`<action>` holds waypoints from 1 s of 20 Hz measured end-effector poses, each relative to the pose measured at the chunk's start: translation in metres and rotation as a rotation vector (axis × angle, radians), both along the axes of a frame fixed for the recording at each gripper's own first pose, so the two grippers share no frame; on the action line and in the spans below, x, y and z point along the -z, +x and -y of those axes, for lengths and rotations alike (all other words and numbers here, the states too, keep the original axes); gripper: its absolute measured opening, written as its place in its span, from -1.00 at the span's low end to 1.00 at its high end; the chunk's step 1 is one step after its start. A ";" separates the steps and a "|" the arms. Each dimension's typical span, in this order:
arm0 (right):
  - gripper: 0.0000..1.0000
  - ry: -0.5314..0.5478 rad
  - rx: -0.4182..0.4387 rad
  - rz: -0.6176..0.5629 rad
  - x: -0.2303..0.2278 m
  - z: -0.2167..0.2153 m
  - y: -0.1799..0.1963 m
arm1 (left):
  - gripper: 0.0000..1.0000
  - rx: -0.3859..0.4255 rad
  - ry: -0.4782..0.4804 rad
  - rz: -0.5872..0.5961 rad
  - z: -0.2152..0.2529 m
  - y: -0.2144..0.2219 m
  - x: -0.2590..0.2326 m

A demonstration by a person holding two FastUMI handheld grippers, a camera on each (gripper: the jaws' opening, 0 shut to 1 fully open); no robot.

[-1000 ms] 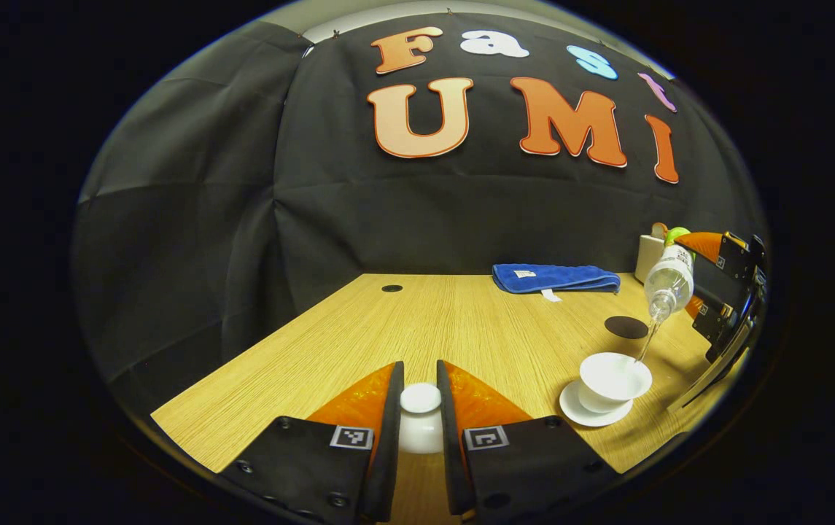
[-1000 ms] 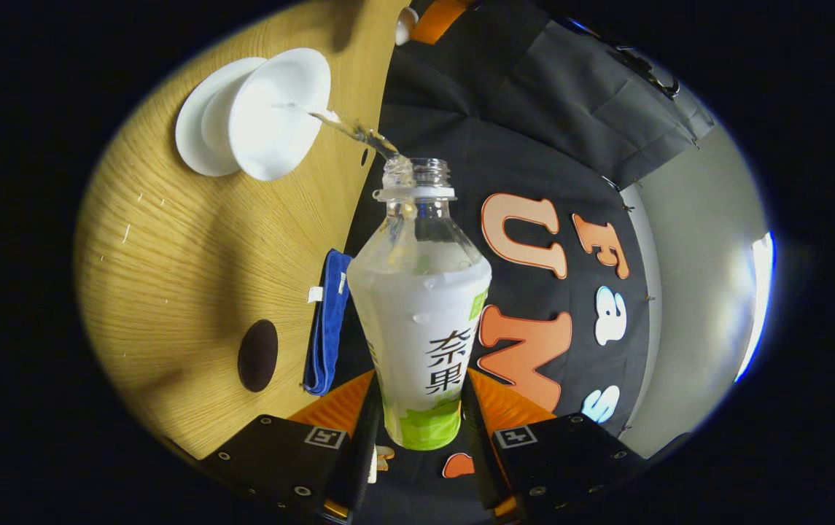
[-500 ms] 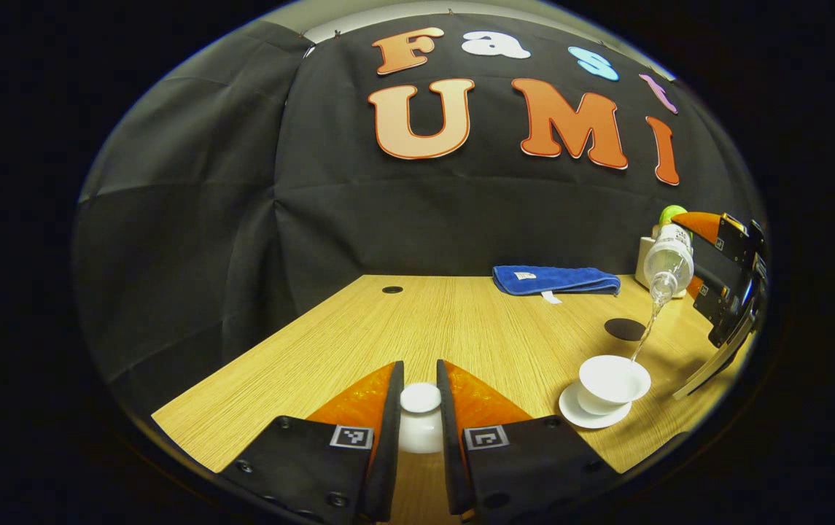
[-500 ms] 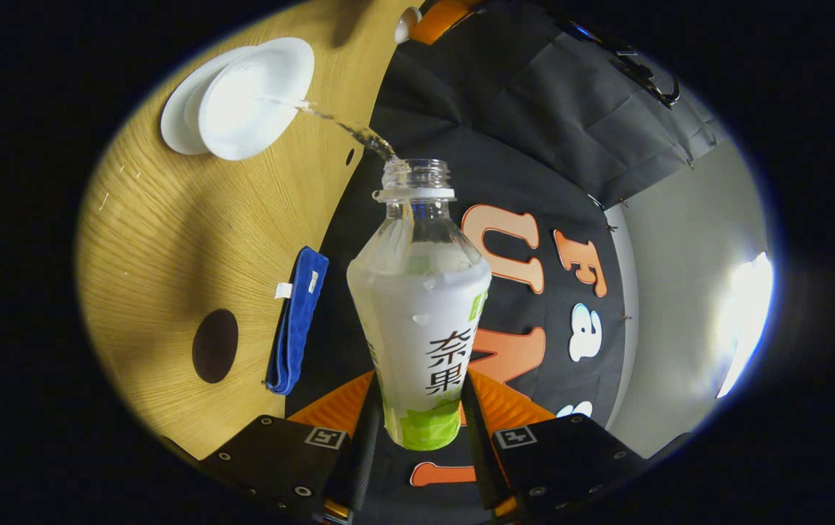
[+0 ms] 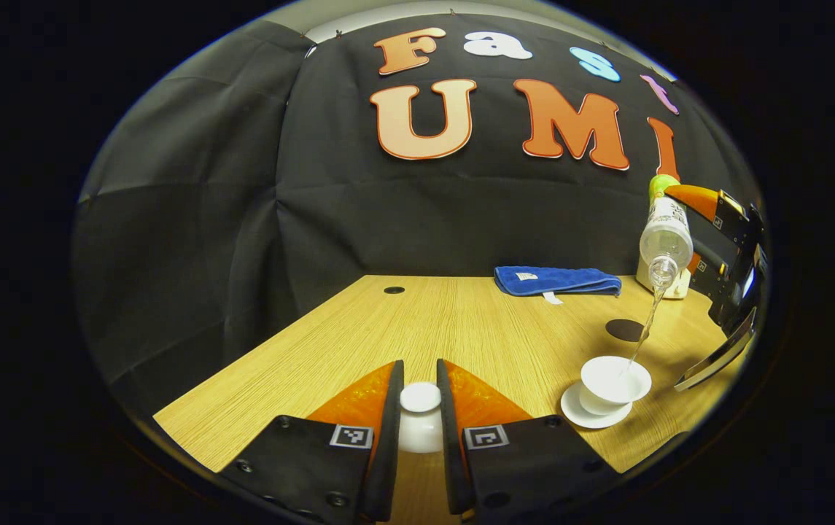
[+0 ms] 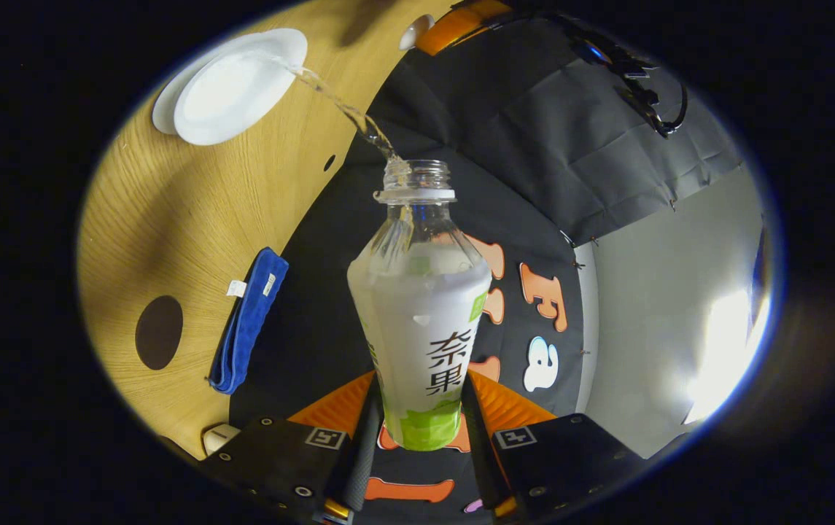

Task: Open the teacup lid with one hand, grasp the water bottle and pour water into the teacup with the other hand; after pouring, place the water bottle on the coaster and then close the teacup lid.

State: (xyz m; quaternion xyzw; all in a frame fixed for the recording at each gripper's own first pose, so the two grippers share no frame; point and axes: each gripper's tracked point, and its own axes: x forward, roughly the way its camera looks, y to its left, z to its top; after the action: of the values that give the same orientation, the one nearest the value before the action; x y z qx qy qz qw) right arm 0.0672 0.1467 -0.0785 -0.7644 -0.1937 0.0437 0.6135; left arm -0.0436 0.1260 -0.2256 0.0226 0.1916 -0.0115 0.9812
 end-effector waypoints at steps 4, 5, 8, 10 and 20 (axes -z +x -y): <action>0.19 -0.031 -0.020 0.027 -0.007 -0.003 0.001 | -0.37 -0.002 -0.002 0.001 -0.001 -0.001 -0.001; 0.18 -0.036 -0.024 0.032 -0.008 -0.004 0.001 | -0.37 0.000 -0.003 0.003 -0.001 -0.001 -0.002; 0.18 -0.047 -0.051 0.044 -0.009 -0.007 -0.001 | -0.37 0.004 -0.006 0.006 0.002 -0.003 -0.004; 0.17 -0.058 -0.065 0.056 -0.010 -0.012 -0.007 | -0.37 0.005 -0.007 0.012 0.003 -0.004 -0.007; 0.17 -0.134 -0.145 0.068 0.003 -0.036 -0.024 | -0.37 0.009 -0.011 0.033 0.010 -0.015 -0.015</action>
State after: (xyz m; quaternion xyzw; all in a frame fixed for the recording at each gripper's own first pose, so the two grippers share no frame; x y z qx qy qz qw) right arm 0.0434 0.1822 -0.0818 -0.7886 -0.2661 0.0748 0.5493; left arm -0.0584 0.1156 -0.2106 0.0181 0.1750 -0.0166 0.9843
